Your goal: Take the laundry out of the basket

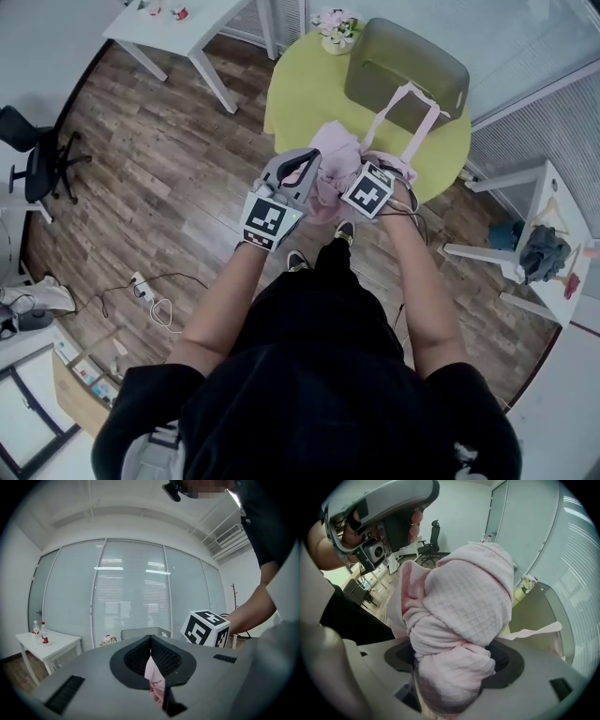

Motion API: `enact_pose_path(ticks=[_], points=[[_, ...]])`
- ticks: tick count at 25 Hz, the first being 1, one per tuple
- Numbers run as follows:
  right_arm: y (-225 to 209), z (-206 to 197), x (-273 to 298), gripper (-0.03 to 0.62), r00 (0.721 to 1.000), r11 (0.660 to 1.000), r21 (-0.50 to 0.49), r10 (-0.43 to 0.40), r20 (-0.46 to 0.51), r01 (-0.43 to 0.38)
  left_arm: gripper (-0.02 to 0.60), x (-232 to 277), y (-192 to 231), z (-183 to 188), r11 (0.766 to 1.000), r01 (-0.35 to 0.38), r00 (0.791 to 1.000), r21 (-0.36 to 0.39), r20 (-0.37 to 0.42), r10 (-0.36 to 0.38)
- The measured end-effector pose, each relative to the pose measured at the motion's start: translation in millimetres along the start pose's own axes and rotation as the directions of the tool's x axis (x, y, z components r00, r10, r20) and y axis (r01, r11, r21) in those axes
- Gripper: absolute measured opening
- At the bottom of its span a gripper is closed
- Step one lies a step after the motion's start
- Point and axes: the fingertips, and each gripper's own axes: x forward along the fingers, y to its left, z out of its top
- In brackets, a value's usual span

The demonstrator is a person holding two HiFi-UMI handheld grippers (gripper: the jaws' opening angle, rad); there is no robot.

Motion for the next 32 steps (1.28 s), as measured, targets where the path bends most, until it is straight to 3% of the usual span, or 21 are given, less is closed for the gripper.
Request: enact_pose_path(ticks=[20,32], points=[[-62.3,-35.9,98.2,0.413,0.992,0.995,0.055,0.085,-0.09,-0.08,0.011,65.6,11.6,-87.6,0.995,-0.027,0.992,-0.097,-0.128,0.015],[-63.9,-55.6,151.0,0.413,0.986,0.994,0.027,0.11,-0.124,-0.108,0.011,82.8,21.6,-105.1,0.99,-0.056,0.989,-0.132,-0.143,0.037]])
